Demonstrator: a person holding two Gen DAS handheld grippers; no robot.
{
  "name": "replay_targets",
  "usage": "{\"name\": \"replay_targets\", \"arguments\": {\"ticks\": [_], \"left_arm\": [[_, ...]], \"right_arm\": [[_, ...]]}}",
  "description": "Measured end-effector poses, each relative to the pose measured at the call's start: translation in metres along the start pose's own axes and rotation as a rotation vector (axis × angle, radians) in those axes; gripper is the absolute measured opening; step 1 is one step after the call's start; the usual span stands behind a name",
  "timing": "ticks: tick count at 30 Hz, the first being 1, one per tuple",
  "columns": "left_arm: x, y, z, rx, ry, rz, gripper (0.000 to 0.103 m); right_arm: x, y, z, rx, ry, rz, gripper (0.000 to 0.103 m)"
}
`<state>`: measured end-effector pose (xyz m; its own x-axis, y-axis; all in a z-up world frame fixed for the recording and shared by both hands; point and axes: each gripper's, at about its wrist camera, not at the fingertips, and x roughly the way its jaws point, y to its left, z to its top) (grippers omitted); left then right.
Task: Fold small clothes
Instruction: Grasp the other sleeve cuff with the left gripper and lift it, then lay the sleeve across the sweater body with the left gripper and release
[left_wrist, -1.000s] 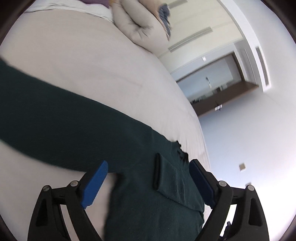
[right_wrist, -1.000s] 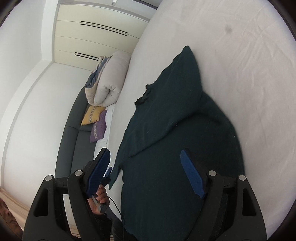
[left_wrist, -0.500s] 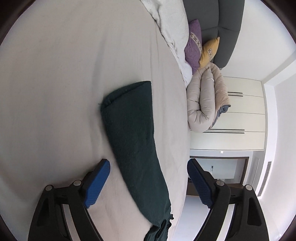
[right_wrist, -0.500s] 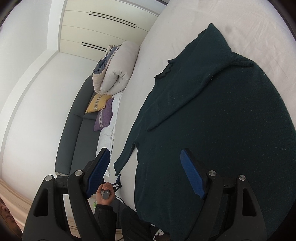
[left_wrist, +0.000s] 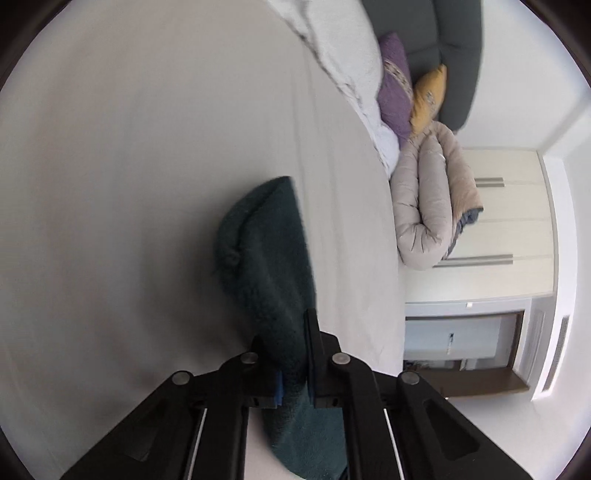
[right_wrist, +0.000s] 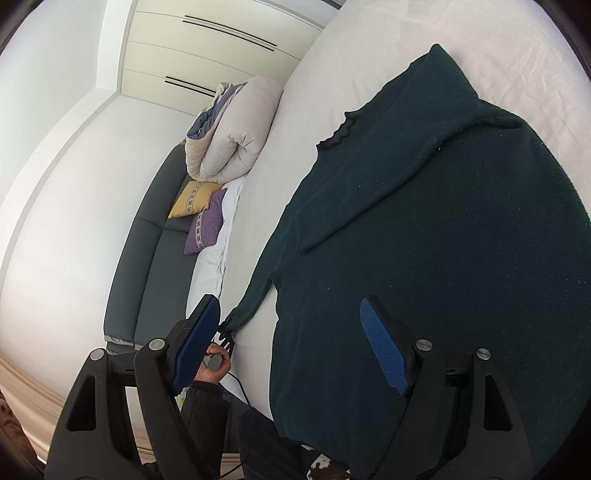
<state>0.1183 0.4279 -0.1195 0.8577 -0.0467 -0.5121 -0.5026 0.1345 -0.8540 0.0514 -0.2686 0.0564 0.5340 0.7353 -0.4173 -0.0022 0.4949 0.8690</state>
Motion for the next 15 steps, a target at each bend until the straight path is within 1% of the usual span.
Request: {"name": "replay_targets", "arguments": {"ticks": [2, 3, 4, 5, 7, 8, 9, 10, 11, 12, 13, 14, 15], "left_arm": [[0.003, -0.039, -0.018, 0.149, 0.017, 0.012, 0.007], [0.005, -0.06, -0.033, 0.23, 0.031, 0.012, 0.007], [0.009, -0.086, -0.051, 0.326, 0.047, 0.011, 0.007], [0.013, -0.115, -0.074, 0.446, 0.063, 0.012, 0.007], [0.021, -0.17, -0.138, 0.742, 0.091, 0.022, 0.007], [0.026, -0.193, -0.18, 0.924, 0.103, 0.04, 0.008], [0.03, -0.208, -0.225, 1.104, 0.094, 0.059, 0.008], [0.033, -0.214, -0.269, 1.273, 0.067, 0.087, 0.008], [0.038, -0.212, -0.314, 1.445, 0.044, 0.123, 0.008], [0.045, -0.204, -0.353, 1.582, 0.042, 0.149, 0.008], [0.052, -0.19, -0.383, 1.666, 0.069, 0.16, 0.008], [0.059, -0.176, -0.404, 1.713, 0.109, 0.171, 0.008], [0.062, -0.161, -0.42, 1.738, 0.138, 0.18, 0.008]], "right_arm": [[-0.001, 0.0, 0.001, 0.0, -0.009, -0.001, 0.079], [-0.001, 0.0, 0.001, -0.001, -0.012, -0.001, 0.079], [-0.002, 0.001, 0.001, -0.002, -0.017, -0.001, 0.079], [-0.003, -0.002, 0.003, -0.006, -0.023, 0.002, 0.079], [-0.005, -0.001, 0.006, -0.01, -0.035, 0.005, 0.079], [-0.006, -0.003, 0.009, -0.008, -0.039, 0.007, 0.079], [-0.006, -0.004, 0.013, -0.006, -0.041, 0.009, 0.079], [-0.005, -0.007, 0.019, -0.004, -0.044, 0.01, 0.079], [-0.004, -0.009, 0.023, -0.004, -0.048, 0.009, 0.079], [-0.002, -0.01, 0.026, -0.001, -0.047, 0.008, 0.079], [0.002, -0.012, 0.031, 0.004, -0.04, 0.008, 0.079], [0.009, -0.015, 0.038, 0.007, -0.026, 0.009, 0.079], [0.017, -0.016, 0.042, 0.006, -0.005, 0.005, 0.079]]}}
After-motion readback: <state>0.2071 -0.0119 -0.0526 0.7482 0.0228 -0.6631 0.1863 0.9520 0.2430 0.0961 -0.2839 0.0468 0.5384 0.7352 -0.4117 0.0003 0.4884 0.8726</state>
